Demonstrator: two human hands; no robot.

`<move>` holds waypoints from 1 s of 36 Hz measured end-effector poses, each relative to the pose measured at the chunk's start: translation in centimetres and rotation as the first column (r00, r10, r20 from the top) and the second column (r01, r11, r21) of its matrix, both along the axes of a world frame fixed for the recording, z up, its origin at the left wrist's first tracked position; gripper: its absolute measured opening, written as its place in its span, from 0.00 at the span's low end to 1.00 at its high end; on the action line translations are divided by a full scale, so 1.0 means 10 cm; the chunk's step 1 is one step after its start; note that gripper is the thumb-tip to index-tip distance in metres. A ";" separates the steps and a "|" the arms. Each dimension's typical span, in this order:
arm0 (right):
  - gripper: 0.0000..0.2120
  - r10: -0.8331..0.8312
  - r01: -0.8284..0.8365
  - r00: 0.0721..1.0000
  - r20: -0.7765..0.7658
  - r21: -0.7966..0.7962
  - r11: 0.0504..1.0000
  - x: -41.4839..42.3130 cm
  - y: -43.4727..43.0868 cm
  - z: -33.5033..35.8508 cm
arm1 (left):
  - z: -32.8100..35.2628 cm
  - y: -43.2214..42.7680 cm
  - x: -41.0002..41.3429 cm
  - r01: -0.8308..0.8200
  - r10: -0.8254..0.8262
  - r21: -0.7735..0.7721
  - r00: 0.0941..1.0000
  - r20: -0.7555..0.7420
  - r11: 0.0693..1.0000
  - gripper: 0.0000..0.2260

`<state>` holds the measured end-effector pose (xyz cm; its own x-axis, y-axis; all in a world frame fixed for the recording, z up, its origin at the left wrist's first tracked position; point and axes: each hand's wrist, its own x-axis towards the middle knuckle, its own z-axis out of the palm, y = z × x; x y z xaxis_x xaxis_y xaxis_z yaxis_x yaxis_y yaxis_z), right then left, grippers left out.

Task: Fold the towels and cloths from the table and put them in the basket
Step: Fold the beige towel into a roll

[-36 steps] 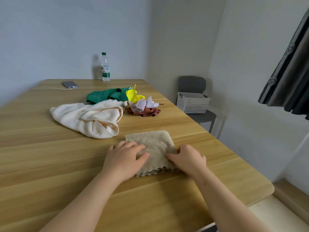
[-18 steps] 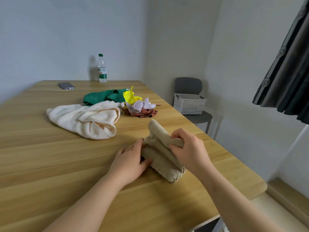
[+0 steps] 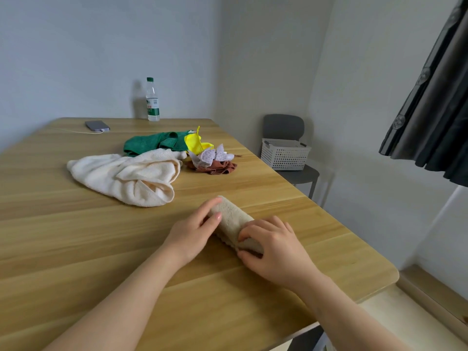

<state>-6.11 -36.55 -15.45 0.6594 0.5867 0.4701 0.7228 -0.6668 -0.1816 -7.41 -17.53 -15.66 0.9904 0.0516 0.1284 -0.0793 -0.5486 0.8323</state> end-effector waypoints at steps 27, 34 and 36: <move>0.15 -0.238 0.215 0.971 -0.034 -0.316 0.924 0.01 0.03 0.05 | 0.04 -0.11 -0.03 0.161 -0.196 0.670 0.980 -0.024 0.725 0.21; 0.05 -0.132 0.158 0.854 -0.502 0.009 0.987 -0.01 -0.23 0.26 | 0.14 -0.20 -0.17 0.134 -0.278 0.724 0.957 0.083 0.677 0.23; 0.05 -0.059 0.166 0.801 -0.595 0.127 0.978 -0.03 -0.33 0.27 | 0.18 -0.24 -0.21 0.108 -0.260 0.706 0.959 0.111 0.700 0.19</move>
<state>-6.36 -39.82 -12.76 0.8960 0.4407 0.0550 0.3642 -0.6581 -0.6590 -9.49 -19.94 -13.87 0.9220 -0.3066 0.2364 -0.3526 -0.9171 0.1859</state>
